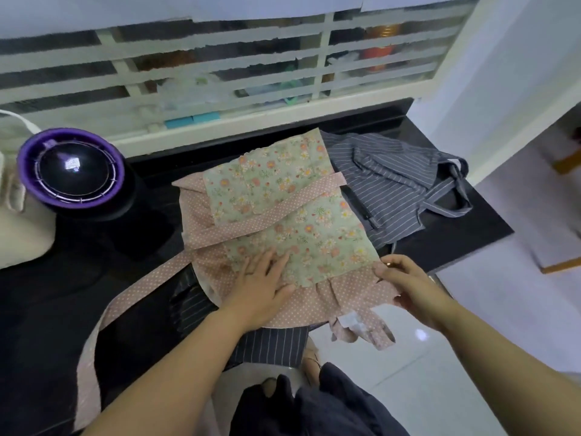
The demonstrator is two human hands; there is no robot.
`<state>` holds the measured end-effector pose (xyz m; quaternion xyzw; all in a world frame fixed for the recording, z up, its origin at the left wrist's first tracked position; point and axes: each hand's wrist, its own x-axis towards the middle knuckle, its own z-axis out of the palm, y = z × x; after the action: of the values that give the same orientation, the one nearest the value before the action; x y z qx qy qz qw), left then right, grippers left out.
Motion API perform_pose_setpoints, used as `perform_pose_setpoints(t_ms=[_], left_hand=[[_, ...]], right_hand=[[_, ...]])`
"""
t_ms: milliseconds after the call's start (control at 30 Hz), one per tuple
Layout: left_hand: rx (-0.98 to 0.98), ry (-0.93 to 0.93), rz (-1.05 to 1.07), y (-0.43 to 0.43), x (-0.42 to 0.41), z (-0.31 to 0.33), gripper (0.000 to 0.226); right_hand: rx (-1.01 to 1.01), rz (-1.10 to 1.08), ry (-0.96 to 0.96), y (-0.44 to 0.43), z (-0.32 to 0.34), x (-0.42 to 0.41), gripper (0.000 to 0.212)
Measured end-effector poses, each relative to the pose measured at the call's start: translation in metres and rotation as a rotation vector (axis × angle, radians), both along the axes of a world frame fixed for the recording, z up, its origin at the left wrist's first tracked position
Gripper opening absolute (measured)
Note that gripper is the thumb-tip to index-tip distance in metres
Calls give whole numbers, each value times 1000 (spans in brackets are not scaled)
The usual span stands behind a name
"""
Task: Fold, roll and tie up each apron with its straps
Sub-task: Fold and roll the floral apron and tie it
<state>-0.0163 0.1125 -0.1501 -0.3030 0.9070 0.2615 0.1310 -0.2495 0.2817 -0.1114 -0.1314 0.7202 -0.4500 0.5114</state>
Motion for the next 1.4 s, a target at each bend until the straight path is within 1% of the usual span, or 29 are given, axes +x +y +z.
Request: perform_pose_setpoints(t_ms=[33,67,100,133,200,267,300,367,400,467,500,533,567,633,667,700,733,767,833,867,900,967,1033,1100,1233,1300,1367,1400], left_hand=[[-22,-37,-15,0,1,-4,76],[-42,-55,-35,1,0,-7,85],[-50,-66,-40,1,0,-7,89],[-49,-77,-34,0,1,-8,84],[-27,-82,-17,1,-1,-9,70],[-10,-65,0,1,-2,-8,67],[-17,-65,1,2,-2,-9,68],[-31,-74,1,1,-2,-9,70],[-36,-80,-2,1,-3,-10,74],[-38,-76,-5,0,-2,-11,86],[-37,-69,-8,1,-3,-11,91],[-38,-63,-6,1,-3,-12,94],[-43,-61,-1,1,-3,-12,94],[-62,-84,2,2,-4,-10,82],[-67,-94,6,2,-4,-9,76],[-68,-97,11,3,-4,-8,73],[-72,-89,12,3,-4,-8,74],[-75,-79,12,2,-4,-9,80],[-83,-51,4,3,-5,-11,101],[-82,-48,5,3,-5,-12,107],[-78,-46,10,3,-4,-13,109],[-62,-43,25,3,-5,-13,112],[-65,-41,30,3,-5,-13,114],[-64,-43,30,3,-5,-14,112],[-70,-50,18,3,-5,-13,110],[-70,-58,14,3,-4,-11,106],[-61,-49,14,3,-5,-11,111],[-60,-44,14,3,-5,-11,114]], right_hand=[[3,-12,-90,2,2,2,29],[0,-19,-140,3,2,3,23],[2,-6,-151,3,2,3,16],[20,11,-122,1,1,3,11],[87,36,32,0,6,-1,12],[118,73,187,1,13,-7,14],[120,110,224,4,16,-9,13],[133,228,250,9,18,-9,4],[145,297,269,10,18,-6,8],[149,406,383,9,11,3,27],[132,396,452,9,7,10,35],[96,331,504,7,3,18,41],[71,223,537,5,-1,27,49],[52,-21,603,0,-11,42,70],[62,-104,649,-2,-17,47,78],[79,-153,705,-6,-19,52,80],[91,-183,769,-11,-21,55,77],[96,-199,843,-16,-21,57,72],[57,-207,972,-28,-20,58,55],[29,-196,1008,-33,-20,57,45],[6,-179,1016,-36,-20,56,35],[-38,-179,970,-39,-20,54,19],[-105,-222,894,-39,-18,51,15],[-149,-208,880,-37,-15,47,18],[-160,-62,930,-30,-8,31,23],[-121,22,963,-25,-5,22,35],[-49,65,983,-18,-5,14,47],[-11,56,981,-15,-6,13,48]])
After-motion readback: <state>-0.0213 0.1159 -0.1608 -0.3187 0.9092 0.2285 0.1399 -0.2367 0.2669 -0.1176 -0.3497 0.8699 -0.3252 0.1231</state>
